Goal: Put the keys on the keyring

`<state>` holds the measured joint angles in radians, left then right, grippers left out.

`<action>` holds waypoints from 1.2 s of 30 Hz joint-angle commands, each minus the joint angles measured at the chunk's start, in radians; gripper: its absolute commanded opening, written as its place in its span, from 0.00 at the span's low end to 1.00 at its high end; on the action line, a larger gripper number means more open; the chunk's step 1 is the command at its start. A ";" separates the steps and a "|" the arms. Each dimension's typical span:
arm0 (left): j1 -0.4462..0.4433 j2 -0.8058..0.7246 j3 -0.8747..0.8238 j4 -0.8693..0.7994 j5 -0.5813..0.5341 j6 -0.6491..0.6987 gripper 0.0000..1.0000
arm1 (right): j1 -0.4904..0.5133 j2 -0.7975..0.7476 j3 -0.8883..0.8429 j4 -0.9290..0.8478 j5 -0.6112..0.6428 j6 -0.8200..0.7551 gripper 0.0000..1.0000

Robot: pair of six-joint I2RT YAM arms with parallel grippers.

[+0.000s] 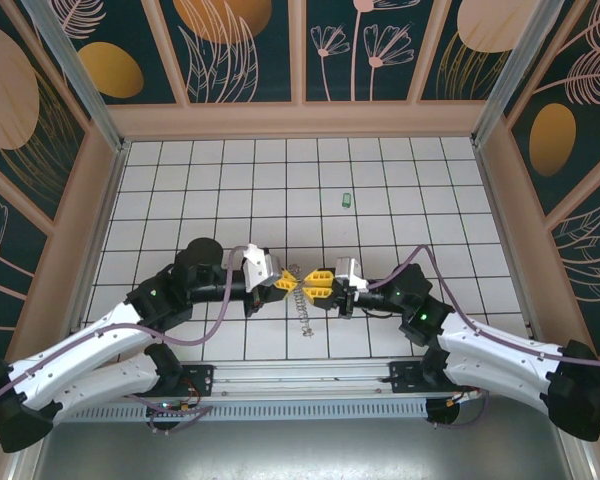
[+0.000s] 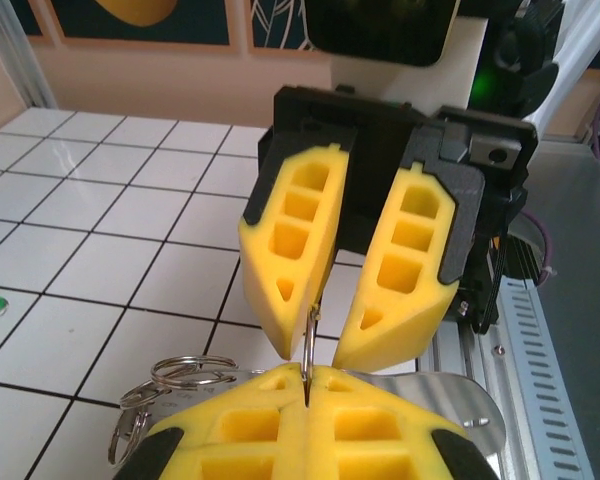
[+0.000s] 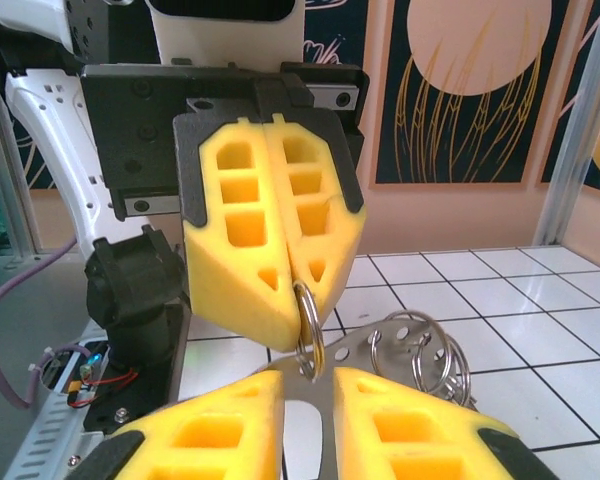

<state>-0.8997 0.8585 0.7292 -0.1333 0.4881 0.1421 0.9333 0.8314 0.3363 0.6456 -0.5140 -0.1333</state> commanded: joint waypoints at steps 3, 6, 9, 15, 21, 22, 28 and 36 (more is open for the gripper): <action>-0.001 0.003 0.048 -0.019 -0.016 0.032 0.00 | 0.006 -0.024 0.036 -0.021 0.024 -0.030 0.19; 0.000 0.014 0.052 -0.028 -0.016 0.036 0.00 | 0.006 -0.023 0.040 -0.030 0.025 -0.036 0.18; 0.000 0.022 0.052 -0.029 -0.012 0.039 0.00 | 0.006 -0.019 0.043 -0.032 0.027 -0.039 0.17; 0.000 0.024 0.055 -0.034 -0.008 0.038 0.00 | 0.006 -0.007 0.049 -0.029 0.023 -0.041 0.15; 0.000 0.024 0.056 -0.036 -0.005 0.039 0.00 | 0.006 0.007 0.058 -0.035 0.026 -0.046 0.07; -0.001 0.025 0.056 -0.035 -0.005 0.038 0.00 | 0.006 0.009 0.061 -0.040 0.026 -0.047 0.07; 0.000 0.027 0.055 -0.029 -0.002 0.038 0.00 | 0.006 0.017 0.069 -0.059 0.026 -0.053 0.11; 0.000 0.027 0.054 -0.026 -0.002 0.036 0.00 | 0.005 0.028 0.075 -0.063 0.025 -0.055 0.10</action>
<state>-0.8997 0.8848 0.7486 -0.1944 0.4664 0.1646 0.9333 0.8555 0.3733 0.5777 -0.4973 -0.1791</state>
